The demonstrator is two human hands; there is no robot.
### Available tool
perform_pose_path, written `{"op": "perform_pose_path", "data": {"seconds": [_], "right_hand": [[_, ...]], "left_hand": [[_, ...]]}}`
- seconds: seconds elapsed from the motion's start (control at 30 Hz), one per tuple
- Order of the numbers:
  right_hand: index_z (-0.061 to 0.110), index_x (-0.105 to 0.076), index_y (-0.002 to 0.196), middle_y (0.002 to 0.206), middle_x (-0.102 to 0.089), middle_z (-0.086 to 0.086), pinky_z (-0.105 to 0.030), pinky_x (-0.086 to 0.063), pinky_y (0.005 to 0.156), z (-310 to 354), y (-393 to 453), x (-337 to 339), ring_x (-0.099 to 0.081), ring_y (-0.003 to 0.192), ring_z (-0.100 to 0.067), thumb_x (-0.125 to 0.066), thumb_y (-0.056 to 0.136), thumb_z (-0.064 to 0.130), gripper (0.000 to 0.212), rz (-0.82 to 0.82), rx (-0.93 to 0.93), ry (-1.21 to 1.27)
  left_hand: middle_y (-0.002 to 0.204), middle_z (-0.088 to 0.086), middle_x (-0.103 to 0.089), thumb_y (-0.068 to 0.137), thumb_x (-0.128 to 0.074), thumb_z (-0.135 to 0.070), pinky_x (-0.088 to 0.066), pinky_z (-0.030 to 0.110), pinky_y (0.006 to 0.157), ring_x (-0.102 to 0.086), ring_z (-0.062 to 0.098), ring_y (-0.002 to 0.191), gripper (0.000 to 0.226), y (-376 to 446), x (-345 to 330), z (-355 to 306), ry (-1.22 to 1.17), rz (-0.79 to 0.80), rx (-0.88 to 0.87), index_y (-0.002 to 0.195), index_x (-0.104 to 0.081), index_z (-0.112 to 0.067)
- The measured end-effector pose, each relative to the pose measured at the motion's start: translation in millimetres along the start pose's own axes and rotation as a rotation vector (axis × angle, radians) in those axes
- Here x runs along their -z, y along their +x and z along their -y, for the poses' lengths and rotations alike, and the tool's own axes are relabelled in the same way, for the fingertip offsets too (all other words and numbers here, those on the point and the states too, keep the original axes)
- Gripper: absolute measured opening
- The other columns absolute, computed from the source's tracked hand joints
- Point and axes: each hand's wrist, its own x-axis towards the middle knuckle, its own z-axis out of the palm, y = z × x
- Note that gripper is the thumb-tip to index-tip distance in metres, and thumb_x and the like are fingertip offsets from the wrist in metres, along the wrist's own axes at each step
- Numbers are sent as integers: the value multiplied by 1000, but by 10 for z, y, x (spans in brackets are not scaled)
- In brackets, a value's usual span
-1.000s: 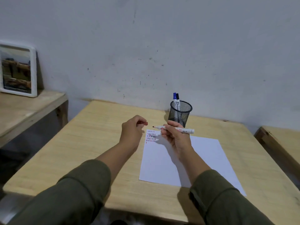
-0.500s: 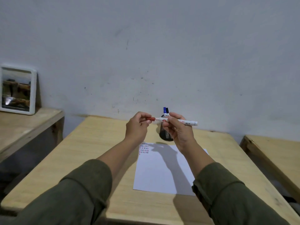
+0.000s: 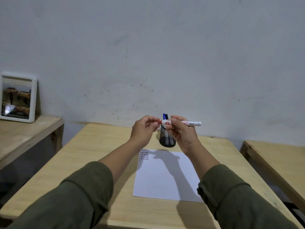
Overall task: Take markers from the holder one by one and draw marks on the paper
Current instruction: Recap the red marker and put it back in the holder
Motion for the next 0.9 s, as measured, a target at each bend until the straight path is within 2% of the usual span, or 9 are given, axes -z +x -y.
{"op": "perform_pose_path", "data": {"seconds": [0.07, 0.17, 0.2, 0.3, 0.4, 0.5, 0.63, 0.8, 0.9], "right_hand": [[7, -58, 92, 67, -71, -5, -19, -53, 51, 15, 0, 19, -65, 51, -8, -53, 91, 2, 7, 2, -13, -6], [6, -60, 90, 64, -71, -5, -19, -53, 50, 10, -6, 36, -66, 51, -8, -53, 91, 3, 8, 0, -25, -2], [6, -61, 92, 66, -71, -6, -19, -54, 51, -6, -7, 36, -67, 52, -8, -53, 91, 3, 8, 0, -27, 6], [3, -61, 98, 68, -71, -4, -19, -56, 55, -70, -27, 11, -68, 56, -9, -54, 91, 3, 10, -6, -39, 67], [3, -60, 100, 67, -71, -4, -18, -57, 58, -142, -43, -10, -68, 57, -10, -54, 91, 3, 11, -23, -37, 117], [1, -60, 107, 75, -70, -8, -18, -57, 61, -186, -49, -1, -69, 61, -11, -56, 90, 3, 17, -17, -38, 98], [2, -61, 106, 84, -73, -11, -20, -58, 68, -134, -52, 28, -72, 72, -14, -60, 87, 3, 19, 54, -72, 12], [3, -63, 102, 87, -71, -11, -20, -58, 69, 27, -18, 73, -72, 77, -18, -61, 87, 13, 18, 66, -85, 13], [0, -64, 96, 82, -69, -13, -18, -57, 64, 67, 13, 142, -71, 69, -15, -60, 87, 5, 11, 33, -88, -103]], "left_hand": [[90, 8, -67, 90, -52, 0, -54, 18, 80, -63, 10, 79, 16, -28, -16, -11, -27, 29, 15, 95, -63, -9], [83, 3, -67, 87, -55, 2, -52, 24, 81, -63, 13, 76, 19, -55, -32, -11, 8, 5, 10, 85, -64, -14], [82, 1, -67, 86, -56, 2, -52, 22, 80, -63, 12, 76, 19, -58, -38, -11, 45, -28, -6, 83, -64, -15], [80, -6, -67, 84, -59, 0, -47, 4, 70, -62, 2, 75, 15, -76, -58, -27, 163, -123, -81, 86, -66, -13], [77, -9, -66, 84, -57, 0, -42, -2, 66, -60, -7, 76, 15, -89, -79, 2, 221, -171, -121, 88, -68, -10], [78, -12, -67, 85, -56, 0, -46, 3, 73, -63, -1, 80, 17, -79, -55, 39, 228, -159, -118, 86, -66, -13], [81, -8, -68, 84, -58, -1, -52, 25, 86, -65, 12, 86, 18, 6, 60, 36, 220, -76, -73, 83, -65, -17], [85, -2, -69, 85, -57, 0, -51, 30, 92, -65, 17, 92, 19, 192, 184, -29, 142, -132, -30, 87, -66, -16], [89, 2, -70, 89, -54, -3, -51, 28, 91, -65, 19, 91, 20, 299, 205, -104, 91, -127, -18, 88, -68, -18]]}}
